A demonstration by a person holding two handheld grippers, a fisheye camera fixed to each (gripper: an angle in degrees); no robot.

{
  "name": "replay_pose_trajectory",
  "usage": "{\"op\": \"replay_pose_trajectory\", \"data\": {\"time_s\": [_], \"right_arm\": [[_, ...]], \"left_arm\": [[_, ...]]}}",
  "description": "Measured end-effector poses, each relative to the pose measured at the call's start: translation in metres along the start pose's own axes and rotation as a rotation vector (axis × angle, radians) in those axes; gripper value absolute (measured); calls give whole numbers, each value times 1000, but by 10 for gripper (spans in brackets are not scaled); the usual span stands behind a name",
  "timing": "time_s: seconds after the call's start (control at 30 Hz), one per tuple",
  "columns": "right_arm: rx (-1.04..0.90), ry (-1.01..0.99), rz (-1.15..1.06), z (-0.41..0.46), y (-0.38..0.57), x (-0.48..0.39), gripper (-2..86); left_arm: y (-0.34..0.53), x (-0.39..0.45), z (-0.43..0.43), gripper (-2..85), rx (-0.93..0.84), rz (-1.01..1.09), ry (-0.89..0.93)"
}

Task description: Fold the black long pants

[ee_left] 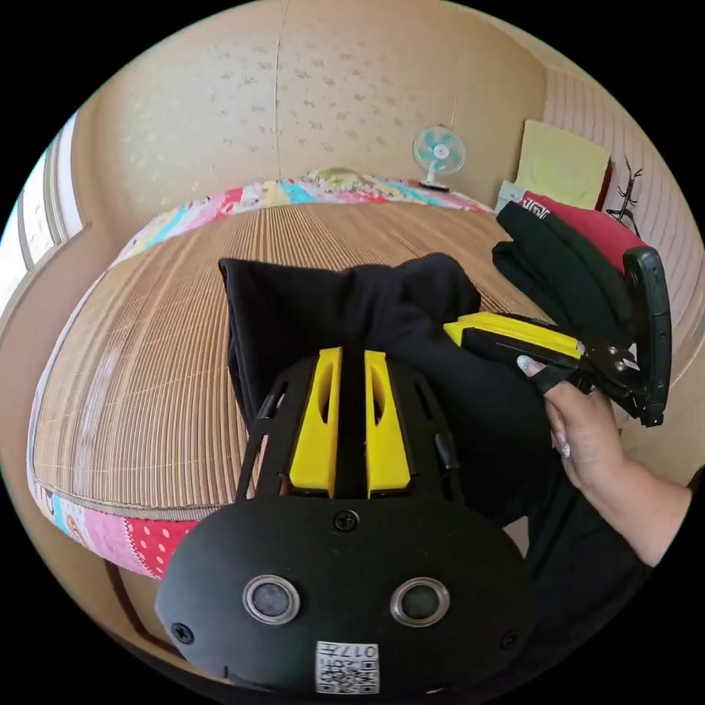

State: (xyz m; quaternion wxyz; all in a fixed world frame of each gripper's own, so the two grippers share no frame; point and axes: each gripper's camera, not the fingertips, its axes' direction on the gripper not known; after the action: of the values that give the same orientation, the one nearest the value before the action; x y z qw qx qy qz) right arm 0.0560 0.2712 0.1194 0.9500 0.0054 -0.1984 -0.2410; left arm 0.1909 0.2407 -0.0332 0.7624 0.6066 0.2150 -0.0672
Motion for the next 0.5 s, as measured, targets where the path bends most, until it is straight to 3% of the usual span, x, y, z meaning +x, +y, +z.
{"op": "replay_pose_trajectory", "data": {"time_s": [0.13,0.27,0.3,0.43,0.5], "right_arm": [[-46,41,-20,0,-5,-9,73],[-25,-61,39,10,-3,18,69],[-24,-91,69,12,-3,27,68],[-27,-101,76,17,-4,37,66],[-20,-80,63,18,-4,38,66]], "left_arm": [[11,2,-16,35,-16,-98,-49],[-3,-40,-44,22,-100,-356,164],[-8,-44,-64,30,-48,-368,235],[-13,-21,-114,34,141,-240,262],[-1,-2,-73,1,-58,-174,168]]}}
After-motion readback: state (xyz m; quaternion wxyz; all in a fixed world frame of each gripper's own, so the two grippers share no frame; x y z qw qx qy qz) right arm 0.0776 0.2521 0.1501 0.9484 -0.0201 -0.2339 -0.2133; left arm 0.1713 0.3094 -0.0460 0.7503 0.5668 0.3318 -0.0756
